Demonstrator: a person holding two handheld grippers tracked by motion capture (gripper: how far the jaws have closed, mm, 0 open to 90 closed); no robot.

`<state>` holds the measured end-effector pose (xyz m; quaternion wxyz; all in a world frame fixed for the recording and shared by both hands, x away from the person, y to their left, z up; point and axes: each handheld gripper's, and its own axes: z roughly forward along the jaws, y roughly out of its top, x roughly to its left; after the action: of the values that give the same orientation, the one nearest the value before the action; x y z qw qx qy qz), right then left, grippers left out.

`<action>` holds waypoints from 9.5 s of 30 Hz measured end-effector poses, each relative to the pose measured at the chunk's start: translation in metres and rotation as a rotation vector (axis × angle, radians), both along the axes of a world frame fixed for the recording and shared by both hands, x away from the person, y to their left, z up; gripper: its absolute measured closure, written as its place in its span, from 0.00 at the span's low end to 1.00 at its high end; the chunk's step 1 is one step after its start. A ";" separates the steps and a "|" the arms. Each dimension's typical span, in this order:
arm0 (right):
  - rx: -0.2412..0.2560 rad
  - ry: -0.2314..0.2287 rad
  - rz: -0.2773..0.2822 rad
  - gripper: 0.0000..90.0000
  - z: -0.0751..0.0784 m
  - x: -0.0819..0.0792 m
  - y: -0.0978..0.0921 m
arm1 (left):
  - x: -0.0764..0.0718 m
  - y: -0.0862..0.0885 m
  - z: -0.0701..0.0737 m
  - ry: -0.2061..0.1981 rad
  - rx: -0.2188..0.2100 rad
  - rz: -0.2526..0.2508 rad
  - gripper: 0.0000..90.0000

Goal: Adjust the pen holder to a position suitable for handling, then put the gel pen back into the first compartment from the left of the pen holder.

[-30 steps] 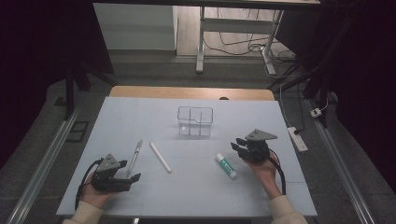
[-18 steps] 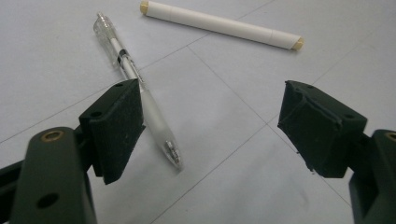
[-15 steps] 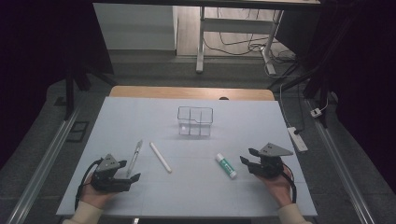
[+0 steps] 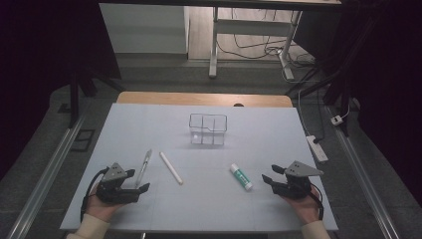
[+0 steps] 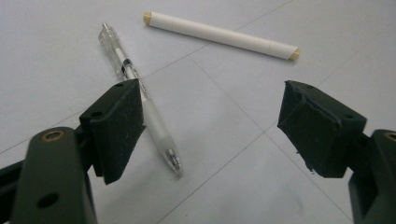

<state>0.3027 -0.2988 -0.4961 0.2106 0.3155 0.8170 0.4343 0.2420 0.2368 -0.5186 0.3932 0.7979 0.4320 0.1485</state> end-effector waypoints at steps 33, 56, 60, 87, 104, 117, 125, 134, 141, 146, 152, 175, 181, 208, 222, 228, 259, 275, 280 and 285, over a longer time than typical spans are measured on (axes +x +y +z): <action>-0.004 -0.008 -0.012 0.48 -0.005 -0.004 -0.014 | 0.013 -0.015 0.034 0.088 0.019 0.063 0.30; -0.036 0.002 -0.020 0.48 -0.009 -0.004 -0.015 | 0.053 -0.019 0.026 0.199 0.122 0.161 0.38; -0.039 0.005 -0.023 0.48 -0.010 -0.004 -0.016 | 0.061 -0.019 0.021 0.230 0.142 0.186 0.40; -0.078 0.013 -0.035 0.48 -0.013 -0.002 -0.017 | 0.075 -0.026 0.000 0.368 0.280 0.253 0.79; -0.088 0.009 -0.036 0.48 -0.014 -0.002 -0.016 | 0.075 -0.021 0.000 0.364 0.266 0.293 0.89; -0.089 0.002 -0.040 0.48 -0.013 -0.002 -0.017 | 0.071 -0.006 0.008 0.303 0.151 0.274 0.89; -0.078 -0.007 -0.045 0.48 -0.011 -0.003 -0.018 | 0.072 -0.006 0.023 0.238 0.094 0.228 0.89; -0.045 -0.007 -0.069 0.48 -0.009 -0.003 -0.019 | 0.072 -0.017 0.047 0.151 0.019 0.148 0.89; -0.014 -0.009 -0.092 0.48 -0.009 -0.002 -0.019 | 0.073 -0.028 0.052 0.117 0.008 0.076 0.89; -0.021 -0.009 -0.093 0.48 -0.009 -0.002 -0.013 | 0.071 -0.032 0.050 0.110 -0.005 0.043 0.89; -0.027 -0.017 -0.058 0.48 -0.008 -0.005 -0.006 | 0.068 -0.039 0.051 0.096 0.002 0.001 0.89; -0.042 -0.047 -0.014 0.48 -0.006 -0.006 0.002 | 0.062 -0.063 0.055 0.120 -0.044 -0.128 0.89; -0.037 -0.051 -0.014 0.47 -0.004 -0.007 0.004 | 0.061 -0.073 0.054 0.131 -0.041 -0.161 0.88; 0.025 -0.070 0.075 0.45 0.013 -0.015 0.038 | 0.054 -0.127 0.051 0.171 -0.019 -0.337 0.88; 0.006 -0.077 0.119 0.44 0.015 -0.017 0.055 | 0.053 -0.146 0.047 0.189 0.015 -0.380 0.88; -0.018 -0.068 0.162 0.43 0.015 -0.018 0.067 | 0.053 -0.155 0.042 0.199 0.046 -0.399 0.88; -0.117 -0.078 0.268 0.41 0.013 -0.021 0.105 | 0.048 -0.178 0.034 0.210 0.102 -0.454 0.88; -0.221 -0.100 0.347 0.43 0.007 -0.023 0.123 | 0.045 -0.186 0.033 0.215 0.111 -0.495 0.88; -0.268 -0.098 0.383 0.44 0.004 -0.024 0.128 | 0.044 -0.189 0.032 0.222 0.115 -0.519 0.88; -0.334 -0.111 0.420 0.53 0.000 -0.028 0.133 | 0.045 -0.188 0.034 0.230 0.085 -0.536 0.88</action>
<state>0.2751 -0.1657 -0.4963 0.2096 0.0757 0.9121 0.3442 0.2868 0.0490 -0.4848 0.3333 0.9109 0.2410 -0.0342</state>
